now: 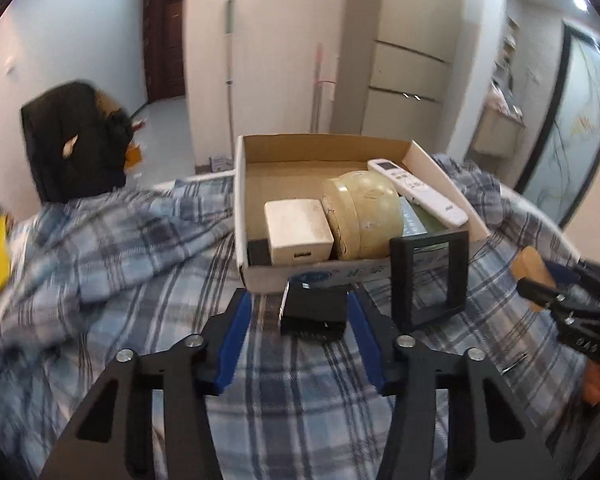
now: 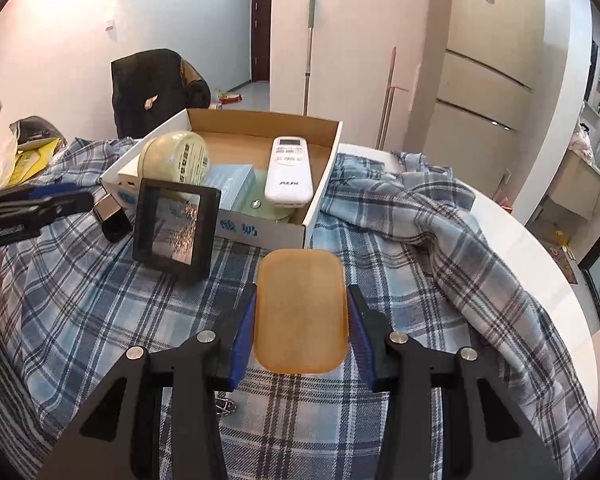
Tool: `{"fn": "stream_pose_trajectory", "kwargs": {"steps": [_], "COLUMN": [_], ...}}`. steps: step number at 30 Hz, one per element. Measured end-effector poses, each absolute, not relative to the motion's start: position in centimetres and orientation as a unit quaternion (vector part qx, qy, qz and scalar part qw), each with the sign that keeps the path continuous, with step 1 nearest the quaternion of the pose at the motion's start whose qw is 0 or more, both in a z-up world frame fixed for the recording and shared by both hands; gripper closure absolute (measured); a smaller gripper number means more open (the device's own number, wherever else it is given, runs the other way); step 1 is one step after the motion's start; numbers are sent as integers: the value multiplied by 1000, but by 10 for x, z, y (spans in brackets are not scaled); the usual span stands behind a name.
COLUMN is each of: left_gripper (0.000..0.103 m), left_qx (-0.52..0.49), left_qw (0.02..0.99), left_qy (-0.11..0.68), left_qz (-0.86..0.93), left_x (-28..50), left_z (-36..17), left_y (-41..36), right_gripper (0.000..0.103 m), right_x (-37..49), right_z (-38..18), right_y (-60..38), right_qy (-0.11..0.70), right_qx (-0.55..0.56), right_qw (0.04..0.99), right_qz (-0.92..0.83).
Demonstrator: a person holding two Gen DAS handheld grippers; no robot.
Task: Organize rigid objects
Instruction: 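Lift the orange soap box with the right tool while the left tool grasps the black small box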
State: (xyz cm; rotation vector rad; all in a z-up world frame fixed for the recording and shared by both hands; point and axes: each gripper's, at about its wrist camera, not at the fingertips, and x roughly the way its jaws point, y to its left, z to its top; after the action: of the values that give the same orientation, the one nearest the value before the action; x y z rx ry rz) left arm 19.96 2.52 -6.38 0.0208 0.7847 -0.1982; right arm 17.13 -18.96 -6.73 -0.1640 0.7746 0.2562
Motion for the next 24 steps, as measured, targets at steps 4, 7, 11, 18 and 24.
{"fn": "stream_pose_trajectory", "kwargs": {"steps": [4,7,11,18,24], "left_gripper": [51,46,31,52,59], "left_qx": [41,41,36,34,24], "left_qw": [910,906,905,897,897], "left_qy": [393,402,405,420,421], "left_qz": [-127,-126,-127,-134,-130], "left_x": [210,214,216,222,223], "left_z": [-69,-75,-84,-92,-94], "left_y": [18,17,15,14,17], "right_gripper": [61,61,61,61,61], "right_x": [172,173,176,181,182], "right_z": [-67,-67,-70,-74,-76], "right_y": [-191,-192,-193,-196,-196], "right_qy": [378,379,386,397,398], "right_qx": [-74,-74,-70,-65,-65], "right_qw": [914,914,911,908,907], "right_qz": [126,125,127,120,119]}}
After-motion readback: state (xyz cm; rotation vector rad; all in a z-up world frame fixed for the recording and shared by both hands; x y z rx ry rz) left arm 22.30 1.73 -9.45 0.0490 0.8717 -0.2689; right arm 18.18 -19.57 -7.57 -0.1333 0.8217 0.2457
